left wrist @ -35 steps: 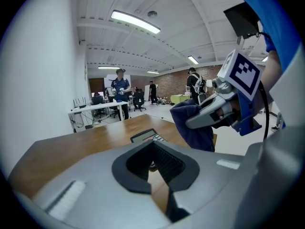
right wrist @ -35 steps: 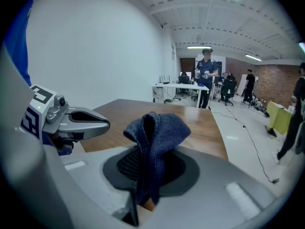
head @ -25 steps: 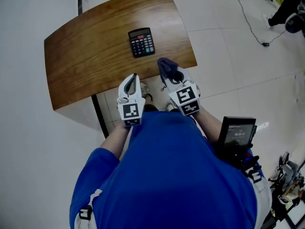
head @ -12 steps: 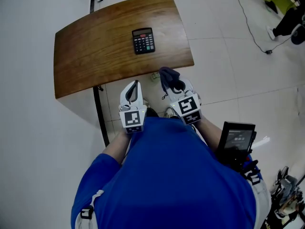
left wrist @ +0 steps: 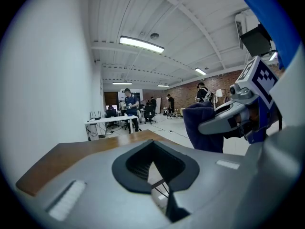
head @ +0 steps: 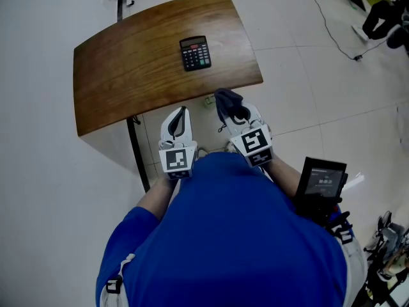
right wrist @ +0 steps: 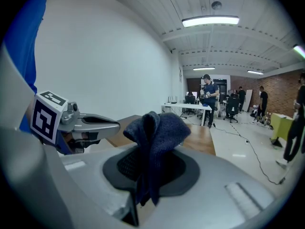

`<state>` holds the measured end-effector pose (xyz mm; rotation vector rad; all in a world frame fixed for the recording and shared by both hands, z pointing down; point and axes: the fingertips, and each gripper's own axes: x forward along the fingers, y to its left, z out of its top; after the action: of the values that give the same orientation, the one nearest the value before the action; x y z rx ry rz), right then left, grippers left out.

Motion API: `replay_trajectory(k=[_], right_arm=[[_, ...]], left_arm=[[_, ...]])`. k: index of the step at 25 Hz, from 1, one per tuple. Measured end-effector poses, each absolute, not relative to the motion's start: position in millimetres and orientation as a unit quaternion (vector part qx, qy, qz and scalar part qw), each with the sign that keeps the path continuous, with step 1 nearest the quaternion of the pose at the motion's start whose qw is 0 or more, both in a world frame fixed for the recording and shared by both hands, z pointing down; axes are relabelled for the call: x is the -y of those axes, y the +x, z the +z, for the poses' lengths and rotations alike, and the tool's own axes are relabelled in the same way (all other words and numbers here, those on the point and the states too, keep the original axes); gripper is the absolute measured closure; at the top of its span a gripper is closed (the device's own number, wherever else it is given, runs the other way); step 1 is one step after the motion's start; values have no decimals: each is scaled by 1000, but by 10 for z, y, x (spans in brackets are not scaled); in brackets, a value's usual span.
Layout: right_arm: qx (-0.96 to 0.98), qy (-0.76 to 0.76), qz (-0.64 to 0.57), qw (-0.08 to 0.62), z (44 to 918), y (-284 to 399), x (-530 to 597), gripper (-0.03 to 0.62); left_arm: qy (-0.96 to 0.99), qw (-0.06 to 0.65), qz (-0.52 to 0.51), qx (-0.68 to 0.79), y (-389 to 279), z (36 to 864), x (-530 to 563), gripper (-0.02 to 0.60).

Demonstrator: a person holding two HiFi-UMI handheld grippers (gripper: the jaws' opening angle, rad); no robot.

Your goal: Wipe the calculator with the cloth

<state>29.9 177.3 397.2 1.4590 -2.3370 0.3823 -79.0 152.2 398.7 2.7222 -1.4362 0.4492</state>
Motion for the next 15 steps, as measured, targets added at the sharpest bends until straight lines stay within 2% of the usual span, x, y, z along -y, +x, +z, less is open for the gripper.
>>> replay_trajectory(k=[10,15], right_arm=[[821,526,136,175,3989,146,-1875,525],[812,538,134,181,3931,173,-1906,525]], left_arm=[[871,43,145,467,-944,4054,-1471,575],[889,23,127,439,-832,3962,-1537,575]])
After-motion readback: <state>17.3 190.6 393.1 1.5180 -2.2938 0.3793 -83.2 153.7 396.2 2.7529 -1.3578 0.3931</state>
